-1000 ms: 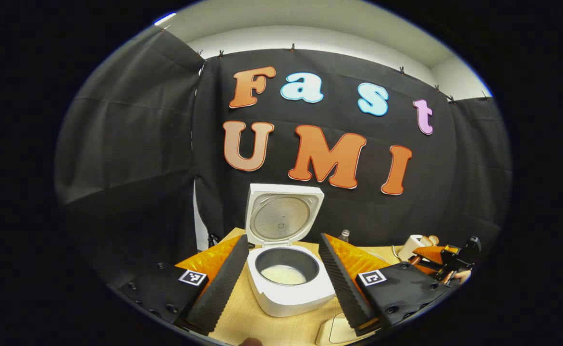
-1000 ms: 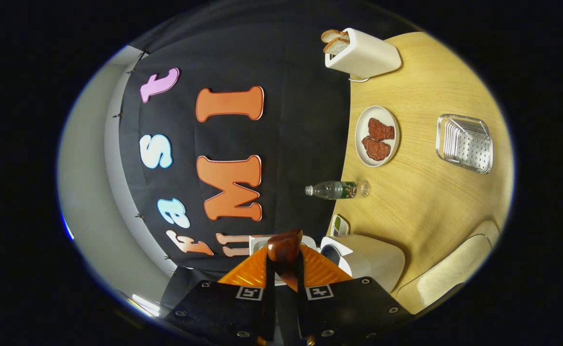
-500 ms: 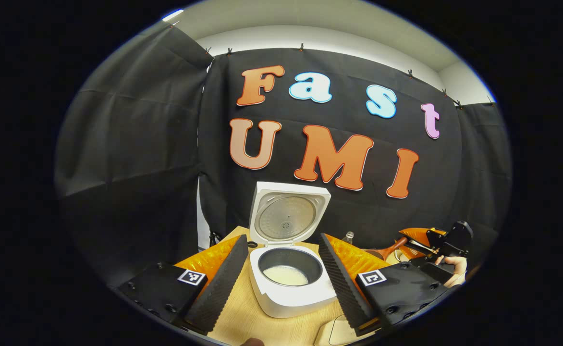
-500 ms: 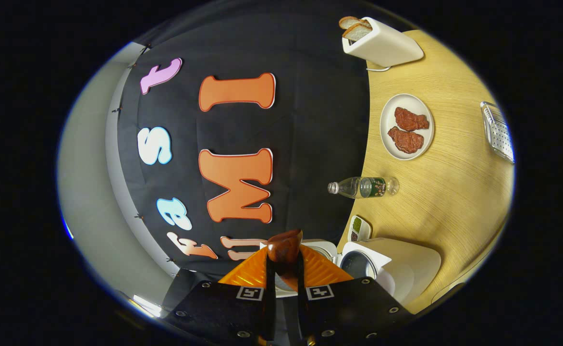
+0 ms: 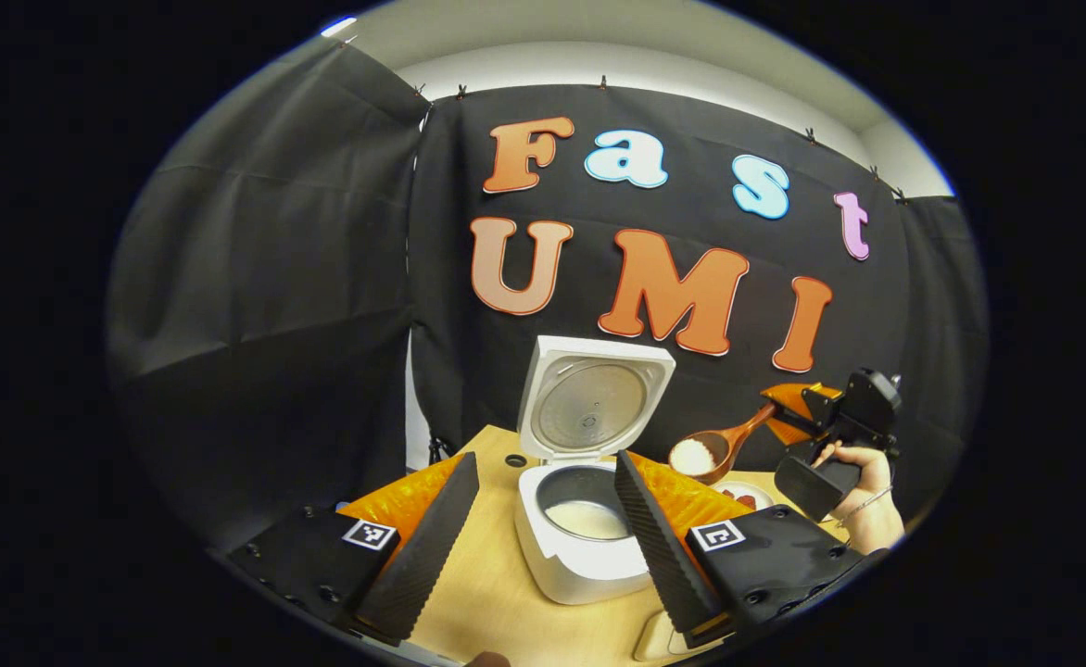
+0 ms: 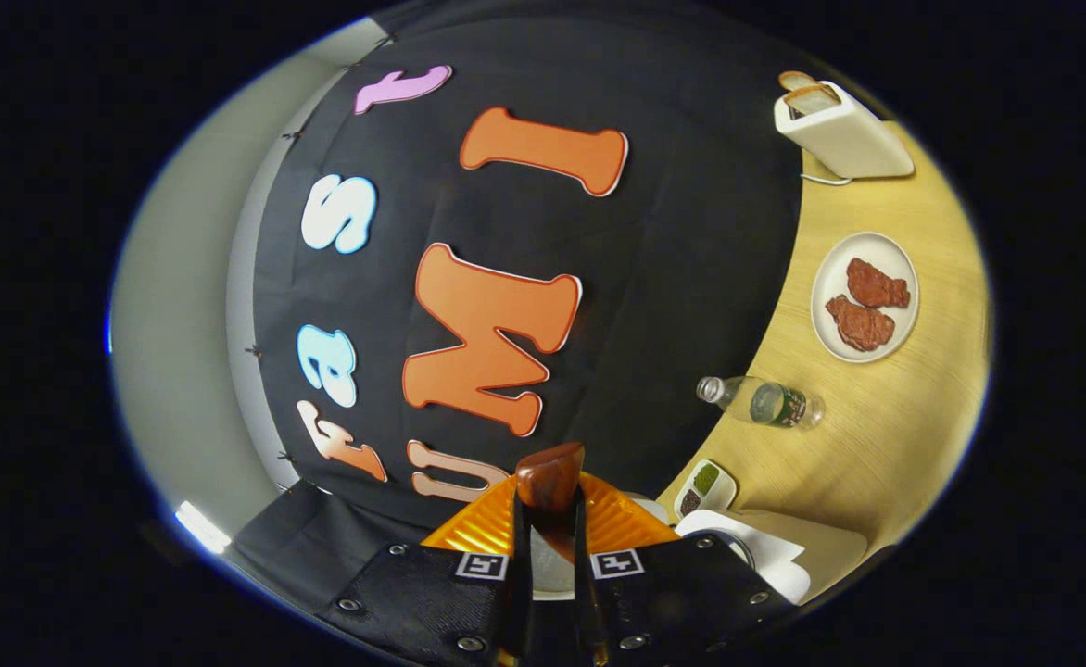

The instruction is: Close the left gripper, press the button to open the rice cooker; take a wooden spoon from the chopstick holder with the right hand, scoop a spoonful of rice and pour it into the rice cooker, then put the wooden spoon back into the chopstick holder.

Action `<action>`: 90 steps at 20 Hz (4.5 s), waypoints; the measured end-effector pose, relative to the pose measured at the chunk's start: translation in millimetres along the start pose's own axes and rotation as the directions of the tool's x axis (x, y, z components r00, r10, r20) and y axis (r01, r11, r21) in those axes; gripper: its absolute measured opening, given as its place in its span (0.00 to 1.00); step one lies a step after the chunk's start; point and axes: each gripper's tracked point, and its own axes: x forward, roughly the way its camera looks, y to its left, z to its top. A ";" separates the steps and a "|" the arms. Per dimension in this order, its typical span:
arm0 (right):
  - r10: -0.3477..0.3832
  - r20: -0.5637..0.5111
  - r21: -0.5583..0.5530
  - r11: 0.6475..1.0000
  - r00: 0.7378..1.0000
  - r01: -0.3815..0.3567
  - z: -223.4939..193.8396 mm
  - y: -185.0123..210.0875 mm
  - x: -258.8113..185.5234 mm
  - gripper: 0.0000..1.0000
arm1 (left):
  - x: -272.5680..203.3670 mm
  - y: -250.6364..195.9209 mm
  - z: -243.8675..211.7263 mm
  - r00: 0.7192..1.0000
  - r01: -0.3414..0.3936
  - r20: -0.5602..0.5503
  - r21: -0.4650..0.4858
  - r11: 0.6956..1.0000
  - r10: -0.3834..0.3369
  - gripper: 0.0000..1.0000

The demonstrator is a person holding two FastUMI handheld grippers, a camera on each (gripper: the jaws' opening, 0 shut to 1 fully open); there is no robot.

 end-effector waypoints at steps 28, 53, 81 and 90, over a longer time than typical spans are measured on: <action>0.025 -0.005 -0.438 0.899 1.000 -0.025 -40.6 48.3 25.4 0.18 | 12.0 24.1 -4.3 1.000 -0.004 -0.014 -0.017 1.000 0.004 0.99; 0.108 -0.092 -0.701 0.699 0.990 -0.142 -73.9 90.1 21.3 0.18 | 13.0 34.1 -11.4 1.000 -0.020 -0.023 -0.027 0.999 0.019 1.00; 0.142 -0.221 -0.864 0.430 0.965 -0.261 -111.5 113.0 -6.8 0.18 | 10.4 41.0 -8.1 1.000 0.009 -0.023 -0.025 1.000 -0.010 0.99; 0.103 -0.050 -0.841 0.531 0.993 -0.098 -0.1 88.0 -51.1 0.18 | 14.1 12.0 22.3 0.995 0.092 0.031 0.011 0.996 -0.093 1.00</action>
